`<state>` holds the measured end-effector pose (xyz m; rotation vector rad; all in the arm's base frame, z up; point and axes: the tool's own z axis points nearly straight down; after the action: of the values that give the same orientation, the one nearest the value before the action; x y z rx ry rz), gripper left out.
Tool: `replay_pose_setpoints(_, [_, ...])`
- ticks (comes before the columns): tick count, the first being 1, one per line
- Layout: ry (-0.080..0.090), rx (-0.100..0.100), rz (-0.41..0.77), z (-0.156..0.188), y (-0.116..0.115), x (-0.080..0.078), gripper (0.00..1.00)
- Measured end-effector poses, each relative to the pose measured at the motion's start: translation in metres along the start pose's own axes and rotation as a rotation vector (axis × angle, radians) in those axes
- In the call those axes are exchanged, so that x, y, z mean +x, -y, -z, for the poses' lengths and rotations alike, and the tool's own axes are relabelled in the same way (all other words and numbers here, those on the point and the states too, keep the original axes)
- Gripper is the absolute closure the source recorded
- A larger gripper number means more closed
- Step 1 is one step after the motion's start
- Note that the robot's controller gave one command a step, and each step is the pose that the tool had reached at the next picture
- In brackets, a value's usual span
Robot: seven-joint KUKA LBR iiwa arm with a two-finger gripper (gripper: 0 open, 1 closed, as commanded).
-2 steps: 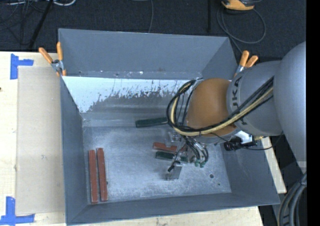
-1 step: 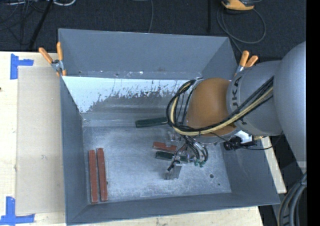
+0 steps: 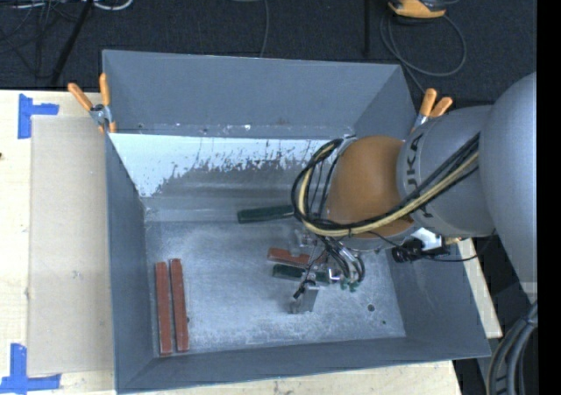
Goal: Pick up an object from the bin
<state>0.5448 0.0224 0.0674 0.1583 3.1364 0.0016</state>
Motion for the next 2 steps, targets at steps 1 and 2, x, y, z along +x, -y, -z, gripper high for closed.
replay_pose_setpoints(1, [-0.001,0.000,-0.001,0.0001,-0.0002,-0.0002,0.00])
replay_pose_setpoints(2, [-0.001,0.000,-0.003,0.0001,-0.0003,-0.0002,0.00])
